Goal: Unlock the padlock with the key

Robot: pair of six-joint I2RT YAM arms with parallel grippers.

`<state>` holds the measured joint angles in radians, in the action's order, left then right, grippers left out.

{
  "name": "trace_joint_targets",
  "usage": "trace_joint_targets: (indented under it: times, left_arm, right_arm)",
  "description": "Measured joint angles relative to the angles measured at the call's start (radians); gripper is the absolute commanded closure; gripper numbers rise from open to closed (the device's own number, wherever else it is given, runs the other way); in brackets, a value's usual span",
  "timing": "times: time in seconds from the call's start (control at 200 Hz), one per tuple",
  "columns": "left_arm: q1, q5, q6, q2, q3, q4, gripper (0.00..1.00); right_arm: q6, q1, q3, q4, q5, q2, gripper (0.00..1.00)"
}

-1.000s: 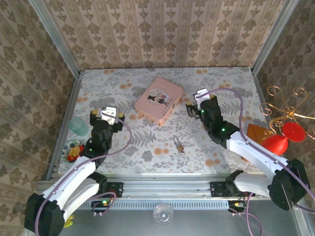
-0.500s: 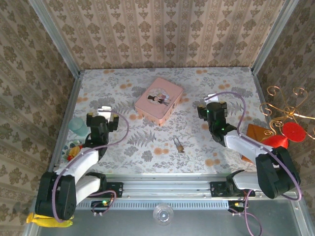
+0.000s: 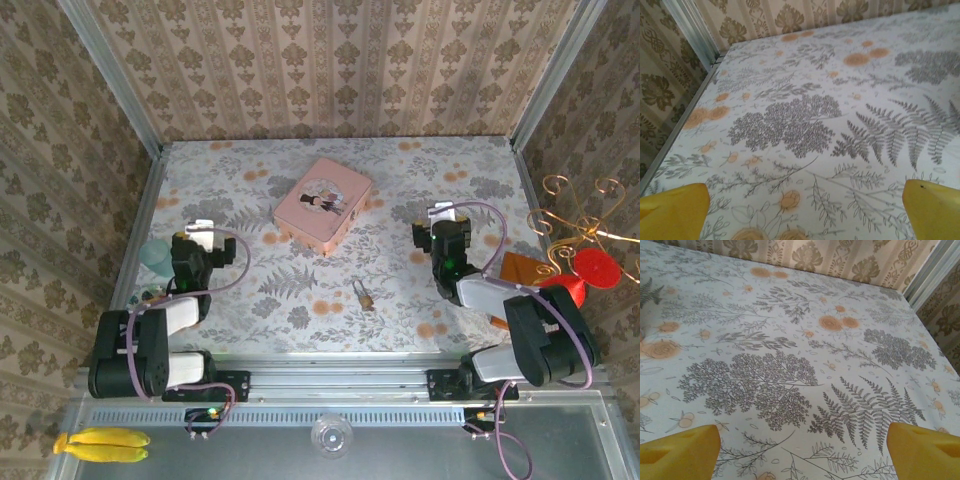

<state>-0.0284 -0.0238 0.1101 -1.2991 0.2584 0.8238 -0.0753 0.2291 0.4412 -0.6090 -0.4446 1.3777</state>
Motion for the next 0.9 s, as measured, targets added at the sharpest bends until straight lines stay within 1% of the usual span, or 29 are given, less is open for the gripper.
trace_joint_targets:
  times: [0.135,0.28,0.46,0.63,0.65,0.665,0.695,0.9]
  left_arm:
    - [0.017,0.054,-0.010,-0.093,-0.003,0.121,0.00]
    - [0.017,0.084,-0.011,-0.248,-0.004,0.262,0.00]
    - [0.017,0.106,-0.012,-0.268,0.005,0.276,0.00]
    - [0.017,0.090,-0.014,-0.268,0.061,0.222,0.00]
    - [0.017,0.086,-0.016,-0.268,0.070,0.212,0.00]
    - [0.017,0.081,-0.018,-0.268,0.075,0.206,0.00]
    - [0.017,0.074,-0.021,-0.268,0.085,0.196,0.00]
    - [0.017,0.032,-0.035,-0.268,0.110,0.139,0.00]
  right_arm:
    - [0.003,-0.047,-0.026,-0.083,0.061,0.020,0.12]
    - [0.012,-0.095,-0.036,-0.135,0.141,0.056,0.12]
    - [0.031,-0.133,-0.040,-0.173,0.230,0.073,0.12]
    - [0.056,-0.168,-0.044,-0.233,0.282,0.140,0.11]
    - [0.057,-0.171,-0.045,-0.230,0.286,0.144,0.11]
    - [0.059,-0.172,-0.046,-0.230,0.289,0.147,0.06]
    - [0.066,-0.174,-0.046,-0.231,0.294,0.149,0.00]
    - [0.081,-0.174,-0.046,-0.233,0.296,0.149,0.00]
